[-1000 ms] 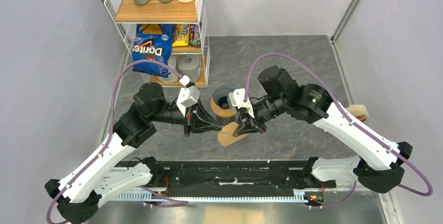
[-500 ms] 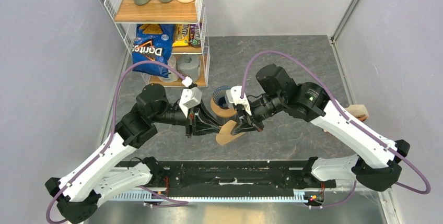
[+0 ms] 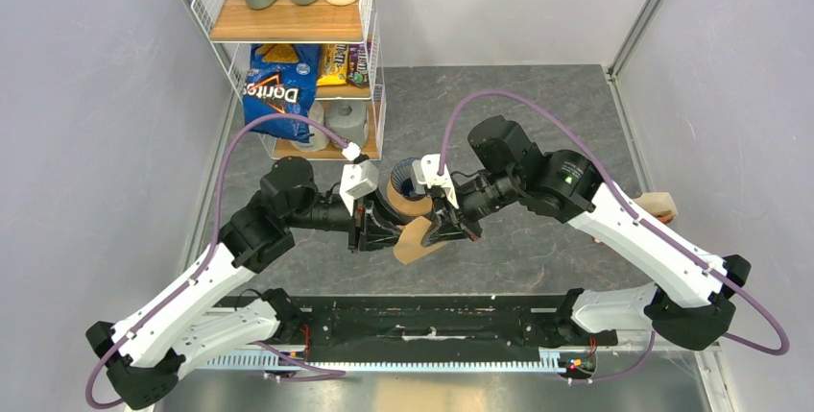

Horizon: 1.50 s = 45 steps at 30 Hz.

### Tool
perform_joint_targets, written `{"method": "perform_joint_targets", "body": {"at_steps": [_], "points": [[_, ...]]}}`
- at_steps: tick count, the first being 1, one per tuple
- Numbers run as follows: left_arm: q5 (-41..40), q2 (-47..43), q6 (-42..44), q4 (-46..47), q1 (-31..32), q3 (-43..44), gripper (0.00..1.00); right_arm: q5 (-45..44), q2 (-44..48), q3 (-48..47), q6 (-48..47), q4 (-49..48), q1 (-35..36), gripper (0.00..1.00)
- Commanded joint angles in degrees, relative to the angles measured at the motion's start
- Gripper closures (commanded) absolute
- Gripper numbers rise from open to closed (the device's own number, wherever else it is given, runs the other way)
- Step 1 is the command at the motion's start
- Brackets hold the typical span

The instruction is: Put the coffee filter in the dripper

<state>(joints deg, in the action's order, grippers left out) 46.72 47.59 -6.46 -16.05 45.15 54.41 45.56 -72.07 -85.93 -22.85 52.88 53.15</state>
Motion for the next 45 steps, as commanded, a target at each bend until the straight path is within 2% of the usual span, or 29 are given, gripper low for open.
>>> {"method": "perform_joint_targets", "body": {"at_steps": [1,9,15,17,18,19,22,23,26,29,31,39,41,45], "points": [[-0.2,-0.24,-2.74,3.76,0.56,-1.34,0.66,0.22,0.05,-1.84,1.97,-3.56,0.29,1.0],[1.72,-0.53,-6.39,9.04,0.73,-3.54,0.68,0.32,0.26,-1.54,3.43,-5.25,0.34,1.0],[2.31,-1.07,-7.87,11.16,0.73,-4.49,0.84,0.32,0.44,-1.41,4.21,-5.69,0.29,1.0],[0.98,-1.11,-8.1,10.75,0.73,-4.33,0.97,0.32,0.64,-1.52,4.34,-5.64,0.24,1.0],[0.59,-1.13,-8.37,10.41,0.69,-4.16,0.98,0.11,0.81,-1.52,4.39,-5.6,0.25,1.0],[0.61,-1.1,-8.5,10.19,0.65,-4.12,0.98,-0.13,0.99,-1.51,4.4,-5.44,0.16,0.97],[-0.31,-1.61,-9.66,9.4,0.2,-4.1,0.98,-2.09,1.87,-1.13,4.52,-4.54,-0.4,0.64],[-0.91,-1.91,-10.13,8.85,-0.39,-4.14,0.98,-2.73,2.45,-0.83,4.36,-4.19,-0.84,0.56],[-0.73,-2.67,-11.73,9.49,-2.14,-4.8,0.98,-3.88,3.98,0.58,1.81,-2.21,-1.55,0.4],[-0.22,-2.5,-16.92,12.64,-2.86,-5.52,0.98,-5.17,4.83,2.44,-0.24,-1.84,-1.55,0.2],[-0.14,-1.78,-20.46,14.64,-3.38,-5.65,0.98,-5.59,4.84,2.85,-2.09,-1.38,-1.55,0.15],[-2.36,0.4,-31.33,18.52,-5.43,-5.72,0.98,-14.7,5.63,4.85,-9.36,-2.22,0.13,0.11],[-3.6,0.81,-33.06,18.41,-5.85,-5.81,0.98,-16.24,5.48,4.89,-11.01,-1.86,0.86,0.14],[-5.84,1.19,-31.35,16.39,-5.86,-5.24,0.98,-15.92,4.81,4.09,-11.04,-1.73,1.47,0.26]]}}
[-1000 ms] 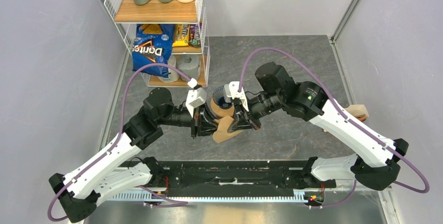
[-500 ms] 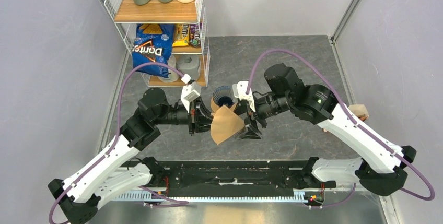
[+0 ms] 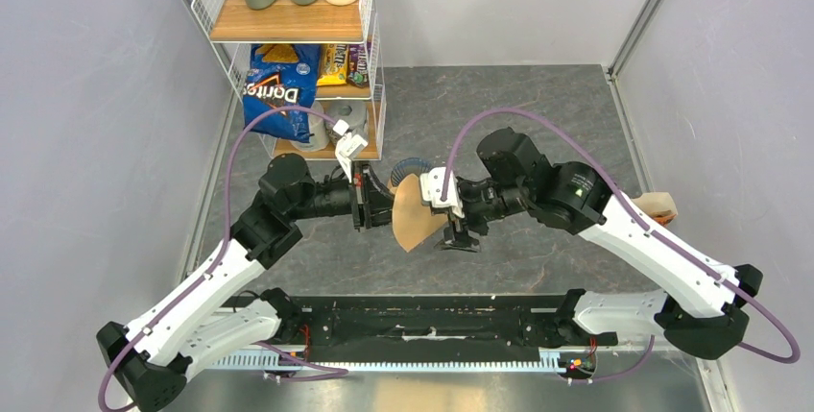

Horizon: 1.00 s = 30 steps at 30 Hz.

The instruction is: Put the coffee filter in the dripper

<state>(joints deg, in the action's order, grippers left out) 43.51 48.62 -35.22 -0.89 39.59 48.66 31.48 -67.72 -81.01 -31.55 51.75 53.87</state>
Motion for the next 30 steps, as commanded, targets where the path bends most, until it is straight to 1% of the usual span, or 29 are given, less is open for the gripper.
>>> {"method": "perform_joint_targets", "body": {"at_steps": [1,3,7,8,11,13,15,18,20,22,23,26,30], "points": [[-3.33,0.2,-2.07,-0.36,-0.3,0.62,0.98,-1.7,0.34,-1.08,-2.04,-0.76,0.96,0.29],[-3.27,0.12,-0.92,-1.33,-0.2,0.63,0.98,-1.79,-0.24,-1.79,-1.26,-1.21,1.09,0.34],[-2.26,0.33,0.97,-3.38,0.08,0.88,0.98,-3.35,-0.83,-3.03,-0.59,-1.77,1.11,0.39],[-2.64,0.35,2.16,-4.55,0.18,1.0,0.98,-3.52,-0.92,-3.33,-0.36,-1.87,1.18,0.37],[-6.6,0.05,5.32,-9.13,0.14,1.83,0.98,-4.31,-0.89,-4.13,2.02,-2.28,1.0,0.23],[-9.9,-0.15,5.45,-10.56,0.06,2.64,0.98,-8.39,-0.74,-4.38,6.62,-5.04,0.17,0.19],[-14.36,-0.26,4.86,-11.59,-0.02,3.59,0.98,-12.64,-1.02,-5.25,11.99,-7.91,-1.87,0.19],[-22.65,0.63,5.0,-13.61,-0.21,5.92,0.98,-18.5,-1.16,-6.09,20.14,-12.97,-5.35,0.23],[-28.68,2.48,4.48,-14.8,-0.21,8.14,0.98,-20.07,-1.71,-7.55,25.02,-14.51,-6.46,0.25],[-33.93,5.11,2.47,-16.07,-0.22,11.27,0.98,-18.84,-2.22,-8.62,27.84,-15.43,-6.4,0.24],[-34.92,6.45,1.51,-16.25,-0.21,13.16,0.98,-18.56,-2.27,-8.49,29.0,-16.48,-6.33,0.24],[-37.02,9.8,0.49,-16.49,0.14,17.57,0.98,-22.3,-2.57,-7.84,30.52,-19.73,-4.98,0.23],[-38.92,13.1,-1.0,-17.25,0.51,21.47,0.98,-25.7,-3.37,-8.69,29.96,-21.38,-3.16,0.16]]}}
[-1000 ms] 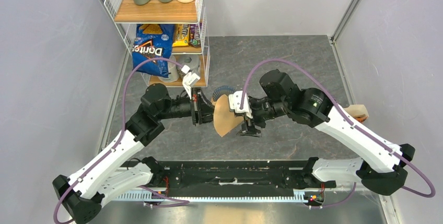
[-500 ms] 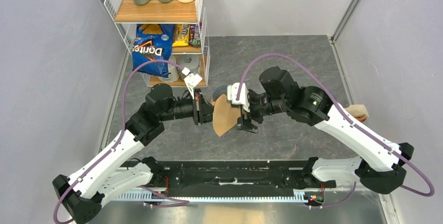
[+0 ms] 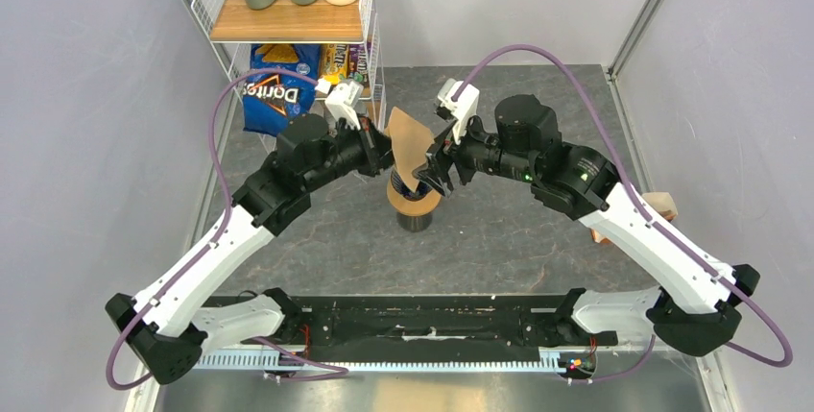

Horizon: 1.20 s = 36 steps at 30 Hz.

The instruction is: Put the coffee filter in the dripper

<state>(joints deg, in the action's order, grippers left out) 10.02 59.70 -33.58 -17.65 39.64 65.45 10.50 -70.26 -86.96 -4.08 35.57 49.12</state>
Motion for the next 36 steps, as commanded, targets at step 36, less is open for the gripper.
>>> {"method": "perform_joint_targets", "body": {"at_steps": [36], "points": [[-5.68,4.48,-6.47,1.75,0.97,5.37,0.98,-36.59,-4.41,1.53,-14.6,-15.96,8.25,0.47]]}}
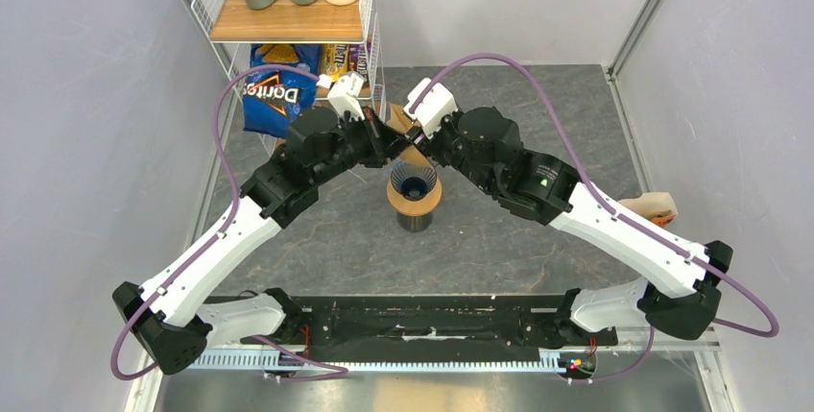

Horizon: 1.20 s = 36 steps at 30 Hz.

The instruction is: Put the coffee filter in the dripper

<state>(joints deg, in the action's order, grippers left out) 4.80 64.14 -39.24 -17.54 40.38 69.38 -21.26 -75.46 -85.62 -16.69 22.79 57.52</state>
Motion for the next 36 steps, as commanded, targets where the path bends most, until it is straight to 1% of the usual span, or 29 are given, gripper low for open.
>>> {"method": "perform_joint_targets", "body": {"at_steps": [1,3,4,5,7,12,14,16,19,21,27,28,29,31,36], "points": [[-0.73,0.07,-0.51,1.48,0.22,1.45,0.98,-4.95,0.76,0.2,-2.03,-2.84,-0.12,0.46],[-1.01,0.2,0.03,1.41,0.22,1.45,0.98,-1.68,0.96,-0.11,-0.9,-0.55,-0.12,0.33],[-1.02,0.35,0.39,1.39,0.31,1.54,0.98,0.95,1.18,-0.16,-0.27,0.59,-0.14,0.28],[-1.08,0.44,0.76,1.37,0.55,1.62,0.98,2.42,1.0,-0.3,0.36,1.46,-0.12,0.26],[-1.17,0.58,1.29,1.32,0.94,1.59,0.98,1.48,0.17,-1.07,1.2,2.06,-0.16,0.28],[-2.96,0.29,2.67,0.72,1.72,1.81,0.98,-4.25,-1.49,-1.2,0.1,1.39,-0.29,0.4],[-3.96,0.29,3.35,0.13,1.78,1.94,0.98,-6.34,-1.8,-1.39,0.41,1.22,-0.3,0.43],[-4.58,0.24,4.24,-0.03,1.93,1.96,0.98,-6.4,-1.8,-1.79,1.24,1.5,-0.3,0.41],[-7.39,0.3,5.69,-0.6,2.24,2.08,0.98,-3.95,-1.76,-3.18,2.89,3.39,-0.3,0.31],[-8.01,0.45,6.23,-0.65,2.41,2.15,0.98,-3.13,-2.12,-4.44,4.18,4.72,-0.45,0.29],[-8.32,1.06,7.56,-0.48,3.56,2.24,0.98,-0.09,-4.79,-10.49,11.25,9.01,-3.56,0.28],[-8.43,1.03,7.73,-0.39,3.65,2.25,0.98,0.31,-5.23,-11.1,11.57,9.8,-3.8,0.29],[-8.49,1.14,7.83,-0.32,3.74,2.29,0.98,0.59,-5.55,-11.5,11.63,10.2,-3.94,0.31],[-8.57,1.15,8.17,0.08,3.72,2.57,0.98,1.44,-5.76,-11.13,11.52,10.74,-4.15,0.36],[-8.98,1.41,9.49,0.32,3.74,4.3,0.98,2.01,-5.25,-7.9,9.86,11.53,-4.34,0.38]]}}
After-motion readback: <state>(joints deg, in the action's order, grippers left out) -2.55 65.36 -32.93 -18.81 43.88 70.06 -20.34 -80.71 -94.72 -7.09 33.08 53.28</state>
